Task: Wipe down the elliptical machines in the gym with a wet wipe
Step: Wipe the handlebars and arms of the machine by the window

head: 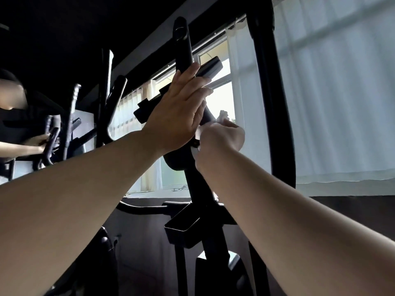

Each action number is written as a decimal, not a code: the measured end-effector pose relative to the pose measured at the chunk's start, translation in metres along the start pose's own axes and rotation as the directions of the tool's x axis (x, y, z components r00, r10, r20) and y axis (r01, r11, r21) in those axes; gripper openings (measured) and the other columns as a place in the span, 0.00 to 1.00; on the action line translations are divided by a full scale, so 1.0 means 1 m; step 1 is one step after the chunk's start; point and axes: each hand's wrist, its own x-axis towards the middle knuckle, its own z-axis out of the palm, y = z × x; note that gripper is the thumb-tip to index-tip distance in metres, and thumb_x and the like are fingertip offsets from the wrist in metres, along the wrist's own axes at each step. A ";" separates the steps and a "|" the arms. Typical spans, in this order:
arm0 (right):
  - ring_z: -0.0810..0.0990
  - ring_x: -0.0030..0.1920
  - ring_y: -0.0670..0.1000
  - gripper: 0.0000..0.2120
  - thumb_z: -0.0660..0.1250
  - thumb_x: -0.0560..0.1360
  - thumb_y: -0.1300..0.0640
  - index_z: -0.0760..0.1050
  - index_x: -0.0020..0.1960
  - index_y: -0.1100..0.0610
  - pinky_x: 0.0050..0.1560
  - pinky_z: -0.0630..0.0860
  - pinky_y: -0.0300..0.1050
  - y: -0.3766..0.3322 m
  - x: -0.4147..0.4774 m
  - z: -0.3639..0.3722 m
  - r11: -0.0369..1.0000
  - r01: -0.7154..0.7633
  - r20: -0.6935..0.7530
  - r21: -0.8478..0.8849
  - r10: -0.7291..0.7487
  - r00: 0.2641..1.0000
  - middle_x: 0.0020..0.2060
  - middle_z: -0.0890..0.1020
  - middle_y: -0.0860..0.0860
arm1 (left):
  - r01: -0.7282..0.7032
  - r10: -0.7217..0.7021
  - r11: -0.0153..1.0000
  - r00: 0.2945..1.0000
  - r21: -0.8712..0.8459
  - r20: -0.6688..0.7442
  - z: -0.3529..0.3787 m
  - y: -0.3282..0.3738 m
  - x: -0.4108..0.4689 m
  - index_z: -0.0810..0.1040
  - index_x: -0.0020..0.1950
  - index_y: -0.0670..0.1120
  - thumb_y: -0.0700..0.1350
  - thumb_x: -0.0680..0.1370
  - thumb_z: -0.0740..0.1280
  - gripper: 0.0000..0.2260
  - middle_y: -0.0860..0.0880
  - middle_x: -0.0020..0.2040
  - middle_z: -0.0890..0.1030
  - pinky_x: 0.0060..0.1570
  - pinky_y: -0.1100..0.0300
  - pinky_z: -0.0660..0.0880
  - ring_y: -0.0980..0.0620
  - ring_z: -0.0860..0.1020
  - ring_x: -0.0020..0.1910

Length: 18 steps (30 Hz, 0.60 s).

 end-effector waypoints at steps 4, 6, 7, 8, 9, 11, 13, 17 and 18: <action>0.81 0.39 0.47 0.12 0.64 0.77 0.67 0.82 0.52 0.53 0.41 0.79 0.42 -0.009 0.004 0.003 0.993 0.088 0.029 -0.075 -0.086 0.996 0.39 0.82 0.46 | 0.020 -0.020 1.000 1.000 -0.009 -0.007 0.001 0.002 0.000 0.77 0.67 0.37 0.41 0.86 0.55 0.16 0.42 0.72 0.74 0.81 0.48 0.51 0.41 0.61 0.80; 0.81 0.40 0.47 0.14 0.62 0.76 0.68 0.82 0.50 0.53 0.41 0.77 0.40 -0.001 0.006 -0.001 0.930 0.300 0.112 -0.211 -0.282 0.953 0.40 0.82 0.46 | 0.050 -0.050 0.999 0.999 -0.022 -0.006 0.004 0.002 -0.001 0.77 0.68 0.37 0.42 0.86 0.55 0.16 0.41 0.72 0.74 0.81 0.49 0.49 0.40 0.60 0.80; 0.81 0.41 0.47 0.13 0.61 0.75 0.68 0.82 0.47 0.53 0.40 0.76 0.41 0.001 0.007 -0.004 0.882 0.381 0.150 -0.277 -0.352 0.924 0.40 0.82 0.46 | 0.068 -0.068 0.997 0.998 -0.026 -0.006 0.006 0.003 -0.001 0.76 0.68 0.36 0.42 0.86 0.55 0.16 0.41 0.73 0.73 0.81 0.48 0.49 0.40 0.60 0.80; 0.81 0.42 0.48 0.14 0.61 0.75 0.68 0.81 0.45 0.53 0.40 0.76 0.41 0.003 0.010 -0.007 0.845 0.423 0.172 -0.326 -0.387 0.906 0.40 0.82 0.47 | 0.086 -0.087 0.996 0.996 -0.032 -0.011 0.008 0.005 -0.002 0.76 0.67 0.36 0.42 0.86 0.55 0.16 0.41 0.73 0.73 0.81 0.47 0.49 0.40 0.60 0.80; 0.80 0.42 0.47 0.14 0.60 0.75 0.68 0.80 0.46 0.52 0.39 0.75 0.38 0.004 0.015 -0.008 0.828 0.436 0.166 -0.353 -0.403 0.900 0.42 0.82 0.46 | 0.099 -0.100 0.994 0.995 -0.045 -0.025 0.010 0.007 -0.002 0.76 0.68 0.36 0.41 0.86 0.54 0.16 0.41 0.73 0.74 0.81 0.48 0.50 0.40 0.60 0.80; 0.80 0.42 0.43 0.16 0.59 0.76 0.67 0.80 0.52 0.51 0.38 0.74 0.32 0.000 0.017 -0.005 0.853 0.402 0.124 -0.334 -0.383 0.915 0.43 0.81 0.43 | 0.137 -0.144 0.986 0.986 -0.092 -0.080 0.012 0.008 0.001 0.76 0.68 0.36 0.40 0.86 0.54 0.16 0.41 0.73 0.74 0.80 0.51 0.51 0.40 0.62 0.79; 0.80 0.43 0.40 0.17 0.60 0.76 0.67 0.81 0.51 0.50 0.43 0.78 0.33 -0.001 0.016 -0.002 0.868 0.404 0.154 -0.288 -0.375 0.914 0.42 0.81 0.41 | 0.239 -0.268 0.957 0.946 -0.165 -0.181 0.017 0.009 0.006 0.74 0.70 0.36 0.37 0.85 0.56 0.16 0.39 0.73 0.73 0.80 0.55 0.53 0.41 0.64 0.78; 0.83 0.48 0.39 0.18 0.62 0.78 0.69 0.83 0.48 0.48 0.50 0.81 0.40 -0.010 0.011 0.001 0.851 0.472 0.233 -0.232 -0.422 0.876 0.43 0.85 0.39 | 0.434 -0.547 0.794 0.816 -0.427 -0.188 0.023 0.023 0.013 0.64 0.77 0.34 0.39 0.85 0.53 0.21 0.39 0.79 0.63 0.80 0.56 0.53 0.44 0.57 0.81; 0.84 0.48 0.38 0.18 0.62 0.79 0.69 0.83 0.48 0.48 0.50 0.82 0.39 -0.014 0.008 0.003 0.855 0.467 0.245 -0.226 -0.414 0.877 0.43 0.85 0.38 | 0.453 -0.574 0.763 0.803 -0.461 -0.160 0.024 0.026 0.014 0.63 0.78 0.35 0.40 0.85 0.52 0.21 0.40 0.80 0.61 0.80 0.54 0.53 0.46 0.56 0.82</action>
